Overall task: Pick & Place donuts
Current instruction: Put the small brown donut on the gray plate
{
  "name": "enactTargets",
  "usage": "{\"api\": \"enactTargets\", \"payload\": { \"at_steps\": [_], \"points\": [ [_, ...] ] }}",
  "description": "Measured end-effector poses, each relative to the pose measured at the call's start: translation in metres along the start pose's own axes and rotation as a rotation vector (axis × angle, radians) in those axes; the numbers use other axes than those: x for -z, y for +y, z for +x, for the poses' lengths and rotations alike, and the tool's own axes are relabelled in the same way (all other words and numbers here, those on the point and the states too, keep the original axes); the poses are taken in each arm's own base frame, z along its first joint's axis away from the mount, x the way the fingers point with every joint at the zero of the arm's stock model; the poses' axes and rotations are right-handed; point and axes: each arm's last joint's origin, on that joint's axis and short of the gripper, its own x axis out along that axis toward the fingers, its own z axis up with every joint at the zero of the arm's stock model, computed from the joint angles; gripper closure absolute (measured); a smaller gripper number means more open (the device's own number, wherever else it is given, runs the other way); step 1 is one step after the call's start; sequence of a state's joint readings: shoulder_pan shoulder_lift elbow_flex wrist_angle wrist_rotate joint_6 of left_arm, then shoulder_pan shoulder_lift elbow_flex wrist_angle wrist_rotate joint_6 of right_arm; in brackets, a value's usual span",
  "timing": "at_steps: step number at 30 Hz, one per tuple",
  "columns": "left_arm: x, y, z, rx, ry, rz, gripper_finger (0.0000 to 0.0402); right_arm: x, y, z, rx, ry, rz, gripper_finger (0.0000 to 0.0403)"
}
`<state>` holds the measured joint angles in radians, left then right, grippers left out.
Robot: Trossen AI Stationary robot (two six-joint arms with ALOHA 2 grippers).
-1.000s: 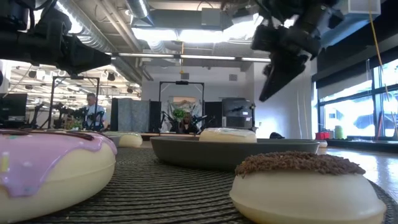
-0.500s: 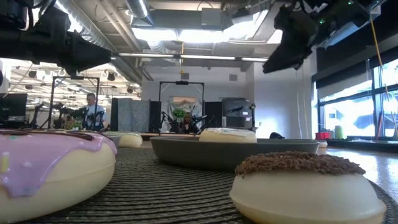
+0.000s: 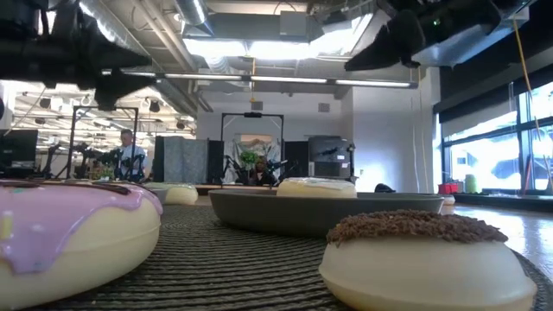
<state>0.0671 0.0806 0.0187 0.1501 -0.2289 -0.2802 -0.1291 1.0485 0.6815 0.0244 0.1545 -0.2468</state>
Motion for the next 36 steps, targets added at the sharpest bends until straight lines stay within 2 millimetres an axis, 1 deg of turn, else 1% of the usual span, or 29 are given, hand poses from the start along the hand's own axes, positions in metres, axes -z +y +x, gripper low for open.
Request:
{"api": "enactTargets", "payload": {
  "at_steps": [3, 5, 7, 10, 13, 16, 19, 22, 24, 26, 30, 36],
  "points": [
    [-0.017, -0.009, 0.001, 0.065, 0.019, -0.004, 0.0175, -0.001, 0.002, 0.000, -0.059, -0.020, 0.064, 0.0271],
    [-0.027, -0.014, 0.003, 0.043, 0.094, 0.018, 0.0176, 0.000, 0.003, 0.000, -0.080, -0.005, 0.088, 0.0271],
    [-0.035, -0.017, 0.006, -0.044, 0.236, 0.073, 0.0176, 0.002, 0.003, 0.001, -0.082, 0.008, 0.108, 0.0271],
    [-0.049, -0.021, 0.008, -0.226, 0.489, 0.133, 0.0176, 0.005, 0.004, 0.003, -0.088, 0.040, 0.120, 0.0271],
    [-0.062, -0.027, 0.008, -0.359, 0.741, 0.082, 0.0176, 0.008, 0.005, 0.005, -0.092, 0.071, 0.141, 0.0271],
    [-0.067, -0.037, 0.013, -0.382, 0.932, -0.020, 0.0176, 0.013, 0.007, 0.008, -0.099, 0.111, 0.145, 0.0271],
    [-0.056, -0.046, 0.019, -0.372, 1.114, -0.087, 0.0176, 0.017, 0.009, 0.012, -0.105, 0.148, 0.140, 0.0271],
    [-0.039, -0.053, 0.019, -0.412, 1.322, -0.087, 0.0176, 0.022, 0.011, 0.016, -0.110, 0.184, 0.135, 0.0271],
    [-0.029, -0.059, 0.019, -0.454, 1.423, -0.080, 0.0176, 0.024, 0.012, 0.019, -0.113, 0.199, 0.132, 0.0271],
    [-0.020, -0.066, 0.020, -0.473, 1.467, -0.070, 0.0176, 0.027, 0.013, 0.022, -0.116, 0.217, 0.132, 0.0271],
    [-0.007, -0.083, 0.020, -0.431, 1.499, -0.027, 0.0176, 0.032, 0.015, 0.028, -0.122, 0.254, 0.126, 0.0271],
    [0.012, -0.104, 0.009, -0.354, 1.598, 0.119, 0.0176, 0.040, 0.018, 0.037, -0.130, 0.298, 0.118, 0.0271]
  ]
}}
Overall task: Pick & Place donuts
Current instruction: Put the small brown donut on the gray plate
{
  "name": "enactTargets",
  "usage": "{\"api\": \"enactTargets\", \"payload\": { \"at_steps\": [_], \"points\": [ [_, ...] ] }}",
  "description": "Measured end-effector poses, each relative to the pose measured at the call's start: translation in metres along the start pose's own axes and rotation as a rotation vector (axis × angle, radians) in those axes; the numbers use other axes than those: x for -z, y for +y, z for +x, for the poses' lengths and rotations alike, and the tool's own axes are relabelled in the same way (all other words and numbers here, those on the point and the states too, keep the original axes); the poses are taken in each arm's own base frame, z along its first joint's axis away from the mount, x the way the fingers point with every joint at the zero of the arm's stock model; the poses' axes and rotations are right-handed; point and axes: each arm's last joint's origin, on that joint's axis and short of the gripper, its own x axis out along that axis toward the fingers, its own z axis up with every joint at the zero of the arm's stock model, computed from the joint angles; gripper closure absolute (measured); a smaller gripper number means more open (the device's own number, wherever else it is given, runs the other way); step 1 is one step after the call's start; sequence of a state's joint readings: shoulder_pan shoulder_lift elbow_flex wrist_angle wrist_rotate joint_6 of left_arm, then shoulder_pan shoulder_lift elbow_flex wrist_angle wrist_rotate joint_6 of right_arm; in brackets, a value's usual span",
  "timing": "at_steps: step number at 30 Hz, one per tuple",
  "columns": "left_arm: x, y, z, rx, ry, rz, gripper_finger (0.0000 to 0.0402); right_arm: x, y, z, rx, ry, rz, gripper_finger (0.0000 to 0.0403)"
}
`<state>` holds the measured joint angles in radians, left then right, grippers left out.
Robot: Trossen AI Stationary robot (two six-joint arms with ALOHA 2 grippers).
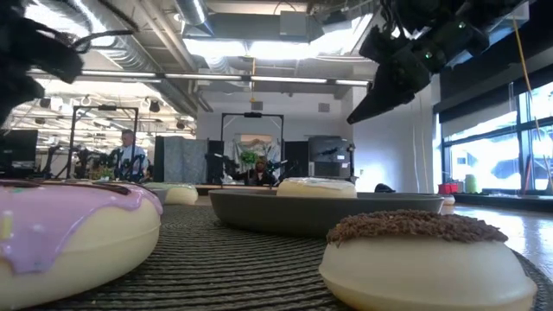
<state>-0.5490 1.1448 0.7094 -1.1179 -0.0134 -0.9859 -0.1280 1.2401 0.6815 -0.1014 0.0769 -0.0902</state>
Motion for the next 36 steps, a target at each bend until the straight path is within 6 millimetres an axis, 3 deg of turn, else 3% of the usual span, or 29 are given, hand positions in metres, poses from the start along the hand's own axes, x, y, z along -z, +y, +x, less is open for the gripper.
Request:
{"api": "enactTargets", "payload": {
  "at_steps": [6, 18, 36],
  "points": [
    [0.009, -0.014, 0.011, -0.066, 0.026, 0.091, 0.0176, 0.004, 0.001, 0.007, -0.003, 0.031, -0.022, 0.0271],
    [0.004, -0.031, 0.031, -0.104, 0.018, 0.086, 0.0178, 0.003, 0.001, 0.009, -0.002, 0.025, -0.025, 0.0271],
    [0.000, -0.038, 0.049, -0.167, 0.059, 0.093, 0.0272, 0.003, 0.001, 0.009, -0.003, 0.025, -0.029, 0.0271]
  ]
}}
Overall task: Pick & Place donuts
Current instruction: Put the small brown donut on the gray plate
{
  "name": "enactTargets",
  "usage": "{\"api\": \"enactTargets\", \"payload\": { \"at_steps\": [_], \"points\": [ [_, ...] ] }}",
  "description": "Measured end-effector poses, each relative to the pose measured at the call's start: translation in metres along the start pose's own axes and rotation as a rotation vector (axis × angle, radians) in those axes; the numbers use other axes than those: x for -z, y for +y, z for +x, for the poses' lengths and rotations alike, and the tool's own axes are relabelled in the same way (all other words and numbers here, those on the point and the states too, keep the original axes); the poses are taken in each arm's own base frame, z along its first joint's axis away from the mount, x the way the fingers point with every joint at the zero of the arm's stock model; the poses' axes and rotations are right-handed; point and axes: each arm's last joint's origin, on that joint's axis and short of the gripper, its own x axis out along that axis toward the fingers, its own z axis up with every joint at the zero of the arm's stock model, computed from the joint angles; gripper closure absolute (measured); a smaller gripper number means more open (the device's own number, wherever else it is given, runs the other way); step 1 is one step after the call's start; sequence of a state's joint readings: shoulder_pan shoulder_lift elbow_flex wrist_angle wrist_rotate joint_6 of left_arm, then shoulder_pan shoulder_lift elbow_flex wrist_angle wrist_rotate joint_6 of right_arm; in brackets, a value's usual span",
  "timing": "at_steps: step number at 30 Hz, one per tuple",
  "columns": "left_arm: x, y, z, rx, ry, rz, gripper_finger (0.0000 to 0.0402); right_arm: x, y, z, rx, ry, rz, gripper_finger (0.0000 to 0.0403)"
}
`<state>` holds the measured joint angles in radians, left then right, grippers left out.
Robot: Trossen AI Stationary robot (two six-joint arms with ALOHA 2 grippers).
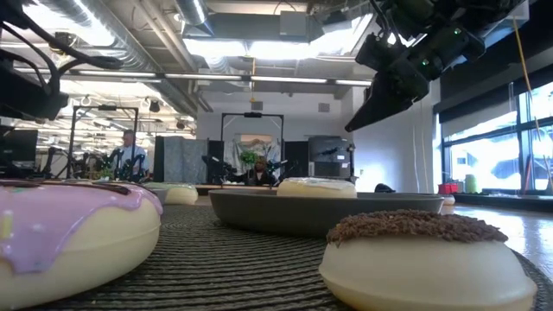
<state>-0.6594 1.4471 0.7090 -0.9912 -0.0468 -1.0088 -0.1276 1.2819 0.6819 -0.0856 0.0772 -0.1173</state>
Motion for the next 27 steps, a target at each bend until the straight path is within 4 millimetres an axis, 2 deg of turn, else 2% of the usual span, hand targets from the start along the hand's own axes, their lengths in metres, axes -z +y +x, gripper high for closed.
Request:
{"api": "enactTargets", "payload": {
  "at_steps": [16, 21, 27],
  "points": [
    [0.000, -0.002, 0.004, -0.013, 0.031, 0.035, 0.0380, 0.000, 0.000, 0.000, 0.000, 0.001, -0.023, 0.0271],
    [0.003, 0.003, -0.003, 0.001, 0.034, -0.010, 0.0390, 0.000, 0.000, 0.000, 0.000, 0.002, -0.023, 0.0271],
    [0.011, 0.017, -0.024, 0.103, 0.002, -0.125, 0.0386, 0.000, 0.000, 0.000, 0.000, 0.002, -0.023, 0.0271]
  ]
}}
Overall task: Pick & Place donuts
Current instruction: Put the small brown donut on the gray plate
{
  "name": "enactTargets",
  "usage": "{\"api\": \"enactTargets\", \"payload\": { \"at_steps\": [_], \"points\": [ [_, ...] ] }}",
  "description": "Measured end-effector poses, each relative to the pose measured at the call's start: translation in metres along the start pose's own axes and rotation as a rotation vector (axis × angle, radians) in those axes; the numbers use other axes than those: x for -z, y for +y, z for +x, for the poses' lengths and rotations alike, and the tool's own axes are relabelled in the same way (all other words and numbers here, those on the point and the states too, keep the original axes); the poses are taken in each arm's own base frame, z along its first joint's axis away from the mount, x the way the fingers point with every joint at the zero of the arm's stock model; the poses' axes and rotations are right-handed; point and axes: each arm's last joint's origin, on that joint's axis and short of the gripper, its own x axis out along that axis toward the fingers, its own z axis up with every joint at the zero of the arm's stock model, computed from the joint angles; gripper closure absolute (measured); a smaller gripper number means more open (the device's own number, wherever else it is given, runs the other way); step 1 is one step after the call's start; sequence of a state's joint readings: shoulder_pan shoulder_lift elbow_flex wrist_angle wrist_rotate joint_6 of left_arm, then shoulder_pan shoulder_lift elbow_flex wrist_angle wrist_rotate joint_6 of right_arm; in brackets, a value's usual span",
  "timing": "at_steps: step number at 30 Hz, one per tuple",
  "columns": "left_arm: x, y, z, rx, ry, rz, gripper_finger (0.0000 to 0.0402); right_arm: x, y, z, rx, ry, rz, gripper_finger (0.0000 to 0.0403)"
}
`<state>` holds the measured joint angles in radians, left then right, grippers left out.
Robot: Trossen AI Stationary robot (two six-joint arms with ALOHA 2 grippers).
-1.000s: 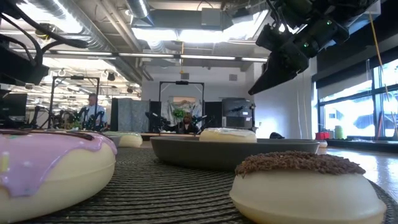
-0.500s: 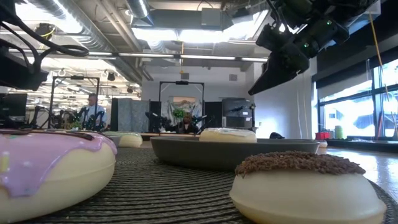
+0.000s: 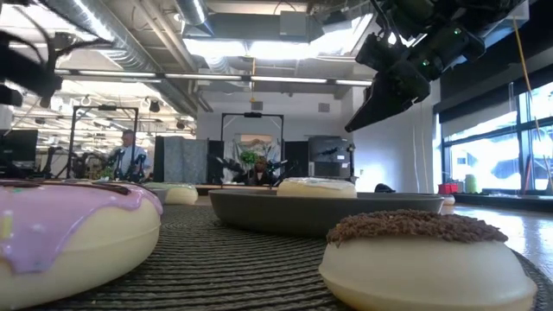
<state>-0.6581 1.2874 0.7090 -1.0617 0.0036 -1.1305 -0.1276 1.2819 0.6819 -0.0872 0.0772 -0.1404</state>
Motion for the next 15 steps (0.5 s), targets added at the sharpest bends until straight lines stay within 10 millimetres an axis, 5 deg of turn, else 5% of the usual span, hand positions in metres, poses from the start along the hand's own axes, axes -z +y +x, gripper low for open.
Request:
{"api": "enactTargets", "payload": {
  "at_steps": [6, 15],
  "points": [
    [-0.009, 0.005, -0.013, 0.127, -0.103, -0.166, 0.0390, 0.000, 0.000, 0.000, 0.001, -0.005, 0.000, 0.0271],
    [-0.050, -0.007, -0.003, 0.197, -0.258, -0.081, 0.0390, -0.002, 0.000, 0.000, 0.003, -0.016, -0.001, 0.0271]
  ]
}}
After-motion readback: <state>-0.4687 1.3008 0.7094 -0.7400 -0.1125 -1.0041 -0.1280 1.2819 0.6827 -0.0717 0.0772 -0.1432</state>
